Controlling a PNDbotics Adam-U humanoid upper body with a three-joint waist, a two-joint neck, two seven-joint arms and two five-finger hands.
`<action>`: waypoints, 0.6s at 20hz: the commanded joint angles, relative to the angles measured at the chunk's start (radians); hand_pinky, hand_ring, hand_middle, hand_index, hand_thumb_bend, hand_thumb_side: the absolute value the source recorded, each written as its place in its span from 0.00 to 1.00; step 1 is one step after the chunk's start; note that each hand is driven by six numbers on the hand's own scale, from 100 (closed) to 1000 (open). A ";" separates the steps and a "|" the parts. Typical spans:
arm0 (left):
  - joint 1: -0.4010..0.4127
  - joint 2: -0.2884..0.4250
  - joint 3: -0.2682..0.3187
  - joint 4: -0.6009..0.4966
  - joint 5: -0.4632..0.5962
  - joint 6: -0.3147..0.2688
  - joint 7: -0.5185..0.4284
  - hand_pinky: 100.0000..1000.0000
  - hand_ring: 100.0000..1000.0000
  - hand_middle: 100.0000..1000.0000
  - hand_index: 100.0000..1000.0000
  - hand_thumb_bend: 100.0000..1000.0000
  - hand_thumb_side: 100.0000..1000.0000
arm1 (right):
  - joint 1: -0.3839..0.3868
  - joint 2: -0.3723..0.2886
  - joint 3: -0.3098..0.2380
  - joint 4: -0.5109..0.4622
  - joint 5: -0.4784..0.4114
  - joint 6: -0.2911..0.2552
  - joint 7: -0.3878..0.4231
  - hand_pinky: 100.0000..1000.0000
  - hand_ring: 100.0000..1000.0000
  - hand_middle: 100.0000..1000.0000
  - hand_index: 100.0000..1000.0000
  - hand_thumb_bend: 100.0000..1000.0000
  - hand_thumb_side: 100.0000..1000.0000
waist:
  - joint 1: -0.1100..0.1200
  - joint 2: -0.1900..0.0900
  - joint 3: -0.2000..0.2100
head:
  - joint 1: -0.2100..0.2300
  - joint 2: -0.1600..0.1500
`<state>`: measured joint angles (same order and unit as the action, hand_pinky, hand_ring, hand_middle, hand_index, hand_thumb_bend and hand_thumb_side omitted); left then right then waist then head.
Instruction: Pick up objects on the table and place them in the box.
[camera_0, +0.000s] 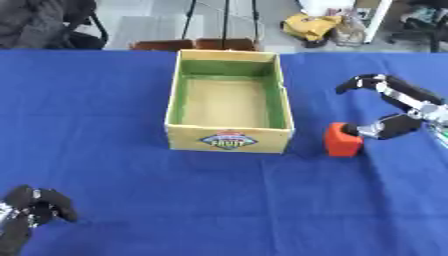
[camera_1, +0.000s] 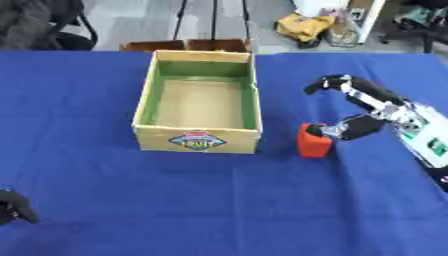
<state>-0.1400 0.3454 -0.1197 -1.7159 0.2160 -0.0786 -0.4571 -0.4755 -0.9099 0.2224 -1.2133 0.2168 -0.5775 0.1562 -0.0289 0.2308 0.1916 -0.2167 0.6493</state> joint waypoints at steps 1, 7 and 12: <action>-0.008 0.023 0.003 -0.019 0.003 -0.004 -0.002 0.59 0.52 0.45 0.62 0.14 1.00 | -0.016 -0.025 -0.009 0.006 0.010 -0.003 0.006 0.85 0.85 0.72 0.85 0.48 0.53 | 0.002 -0.013 -0.001 | -0.003 0.007; -0.008 0.022 0.001 -0.019 0.003 -0.005 -0.003 0.59 0.52 0.45 0.62 0.14 1.00 | -0.012 -0.016 -0.005 0.025 0.027 -0.008 0.017 0.85 0.84 0.72 0.85 0.48 0.55 | 0.003 -0.013 0.001 | -0.005 0.006; -0.012 0.022 0.000 -0.021 0.004 -0.006 -0.004 0.59 0.52 0.45 0.62 0.14 1.00 | -0.007 -0.007 -0.006 0.047 0.042 -0.010 0.023 0.85 0.84 0.72 0.85 0.49 0.55 | 0.006 -0.011 0.008 | -0.007 0.004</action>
<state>-0.1413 0.3454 -0.1200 -1.7194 0.2168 -0.0809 -0.4593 -0.4745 -0.8912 0.2234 -1.1694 0.2517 -0.5869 0.1748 -0.0249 0.2315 0.2004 -0.2219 0.6504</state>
